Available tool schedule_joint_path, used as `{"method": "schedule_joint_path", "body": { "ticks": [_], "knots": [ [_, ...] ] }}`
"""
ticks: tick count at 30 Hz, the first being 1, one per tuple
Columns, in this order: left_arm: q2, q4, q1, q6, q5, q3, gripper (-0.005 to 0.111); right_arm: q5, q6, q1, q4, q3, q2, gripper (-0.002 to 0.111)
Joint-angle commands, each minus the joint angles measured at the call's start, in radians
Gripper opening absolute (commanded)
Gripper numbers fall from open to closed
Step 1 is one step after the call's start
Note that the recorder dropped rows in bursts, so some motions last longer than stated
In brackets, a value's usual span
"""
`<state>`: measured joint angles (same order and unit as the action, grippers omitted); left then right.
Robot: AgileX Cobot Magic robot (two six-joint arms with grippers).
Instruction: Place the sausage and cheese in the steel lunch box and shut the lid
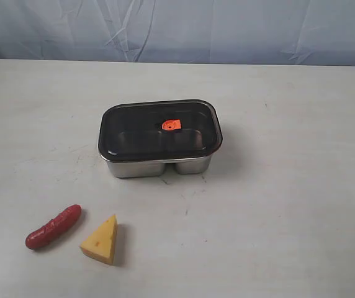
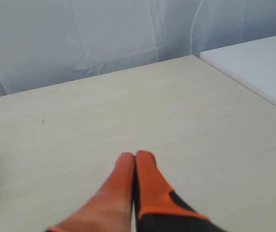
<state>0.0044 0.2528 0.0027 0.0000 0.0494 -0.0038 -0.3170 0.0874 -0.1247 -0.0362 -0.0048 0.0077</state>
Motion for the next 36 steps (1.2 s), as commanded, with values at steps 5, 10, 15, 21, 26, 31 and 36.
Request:
{"method": "schedule_joint_path", "body": {
  "ticks": [5, 10, 15, 21, 26, 31, 36],
  "knots": [
    [-0.004, -0.382, 0.005, -0.366, -0.279, 0.004, 0.000, 0.010, -0.003, -0.003, 0.000, 0.005, -0.008, -0.001],
    [-0.004, -0.394, 0.005, -0.565, -0.060, 0.004, 0.000, 0.008, -0.003, -0.003, 0.000, 0.005, -0.008, -0.001],
    [-0.004, -0.385, 0.005, -0.560, 0.081, 0.004, 0.000, 0.008, -0.003, -0.003, 0.000, 0.005, -0.008, -0.001],
    [-0.004, -0.293, 0.005, -0.531, 0.088, 0.004, 0.000, 0.008, -0.003, -0.003, 0.000, 0.005, -0.008, -0.001],
    [-0.004, -0.260, 0.005, -0.531, 0.110, 0.004, 0.000, 0.108, -0.003, -0.003, 0.018, 0.005, -0.008, -0.001],
    [-0.004, -0.260, 0.005, -0.531, 0.126, 0.004, 0.000, 0.433, 0.311, -0.003, -0.529, 0.005, -0.008, -0.001],
    [-0.004, -0.242, 0.005, -0.531, 0.126, 0.004, 0.000, 0.568, 0.361, -0.003, -0.834, 0.005, -0.008, -0.001]
  ]
}}
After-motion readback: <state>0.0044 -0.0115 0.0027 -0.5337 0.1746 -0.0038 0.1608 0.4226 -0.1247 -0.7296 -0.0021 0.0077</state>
